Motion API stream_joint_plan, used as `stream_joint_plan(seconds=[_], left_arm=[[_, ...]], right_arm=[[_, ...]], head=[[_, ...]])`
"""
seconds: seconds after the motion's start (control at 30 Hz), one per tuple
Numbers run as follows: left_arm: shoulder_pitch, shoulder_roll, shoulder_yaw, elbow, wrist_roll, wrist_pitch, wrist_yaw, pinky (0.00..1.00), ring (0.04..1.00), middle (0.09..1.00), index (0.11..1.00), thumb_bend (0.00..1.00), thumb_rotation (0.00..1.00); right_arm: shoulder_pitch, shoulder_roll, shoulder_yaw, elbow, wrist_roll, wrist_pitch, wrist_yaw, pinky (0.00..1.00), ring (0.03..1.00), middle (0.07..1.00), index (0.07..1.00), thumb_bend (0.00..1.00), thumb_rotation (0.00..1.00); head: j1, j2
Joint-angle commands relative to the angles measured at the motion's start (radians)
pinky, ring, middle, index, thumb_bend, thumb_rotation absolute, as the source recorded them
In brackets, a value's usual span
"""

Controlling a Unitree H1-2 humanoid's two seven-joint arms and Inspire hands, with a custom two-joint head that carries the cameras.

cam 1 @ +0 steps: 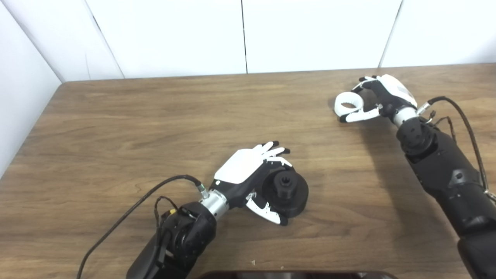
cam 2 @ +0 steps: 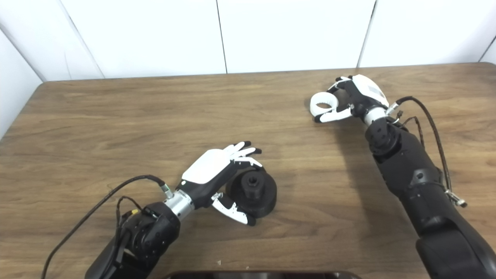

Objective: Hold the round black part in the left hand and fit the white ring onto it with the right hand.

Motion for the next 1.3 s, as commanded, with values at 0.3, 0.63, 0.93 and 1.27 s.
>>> stream_joint_plan(seconds=[0.3,0.63,0.93,1.27], left_arm=[[0.005,-0.009,-0.024,0.038,0.034,0.000,-0.022,0.98,1.000,0.933,0.602,0.92,0.23],[0.006,-0.017,-0.026,0.035,0.043,0.005,-0.024,0.99,1.000,0.935,0.604,0.91,0.24],[0.011,-0.022,-0.025,0.040,0.044,0.007,-0.022,0.99,1.000,0.937,0.600,0.92,0.24],[0.008,-0.025,-0.028,0.053,0.050,-0.004,-0.013,0.99,1.000,0.934,0.601,0.91,0.23]], right_arm=[[-0.055,-0.020,-0.018,0.000,0.005,-0.051,-0.029,1.00,0.997,0.897,0.493,0.52,0.15],[-0.046,-0.025,-0.027,-0.012,0.014,-0.065,-0.032,0.96,0.976,0.879,0.491,0.52,0.15],[0.014,-0.044,-0.061,-0.175,0.050,-0.023,0.040,0.95,0.961,0.869,0.491,0.52,0.15],[0.115,-0.050,-0.121,-0.444,0.115,0.067,0.147,0.91,0.941,0.862,0.490,0.52,0.15]], head=[[0.004,0.000],[0.008,0.003],[0.003,0.006],[0.001,0.011]])
